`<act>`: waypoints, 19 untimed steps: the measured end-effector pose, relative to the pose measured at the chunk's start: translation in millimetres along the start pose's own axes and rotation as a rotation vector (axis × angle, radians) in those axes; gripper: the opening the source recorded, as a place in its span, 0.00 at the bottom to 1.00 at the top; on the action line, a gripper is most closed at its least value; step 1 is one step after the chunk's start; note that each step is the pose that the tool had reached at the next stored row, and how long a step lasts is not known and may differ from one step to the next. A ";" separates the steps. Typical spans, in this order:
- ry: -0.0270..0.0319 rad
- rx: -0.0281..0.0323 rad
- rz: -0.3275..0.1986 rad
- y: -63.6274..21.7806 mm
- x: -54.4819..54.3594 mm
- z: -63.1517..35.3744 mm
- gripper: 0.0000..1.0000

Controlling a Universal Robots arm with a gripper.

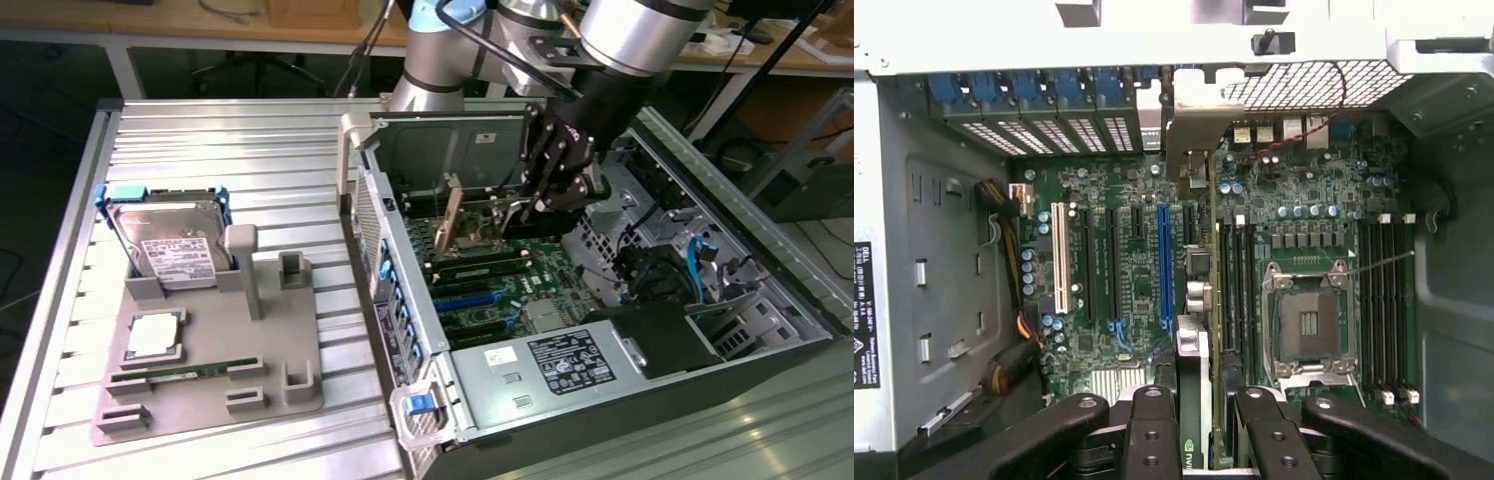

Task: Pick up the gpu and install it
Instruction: 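Insert the gpu into the slot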

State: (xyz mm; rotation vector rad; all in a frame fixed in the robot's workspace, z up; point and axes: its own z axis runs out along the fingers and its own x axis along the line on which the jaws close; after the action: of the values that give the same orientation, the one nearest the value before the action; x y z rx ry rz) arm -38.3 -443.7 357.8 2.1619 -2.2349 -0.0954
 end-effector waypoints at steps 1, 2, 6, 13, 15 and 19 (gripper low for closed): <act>-0.0001 0.0000 0.000 -0.1 0.1 1.9 0.27; 0.0000 0.0001 0.000 -0.2 0.2 3.9 0.27; 0.0000 0.0000 0.000 -0.2 0.8 11.6 0.27; 0.0000 0.0000 0.000 2.6 2.5 24.3 0.27; 0.0000 0.0000 0.000 3.6 3.3 27.2 0.27; 0.0002 0.0000 0.000 5.1 6.1 31.5 0.27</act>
State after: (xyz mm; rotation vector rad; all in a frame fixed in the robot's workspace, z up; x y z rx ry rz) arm -45.7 -448.9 326.6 2.1618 -2.2347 -0.0952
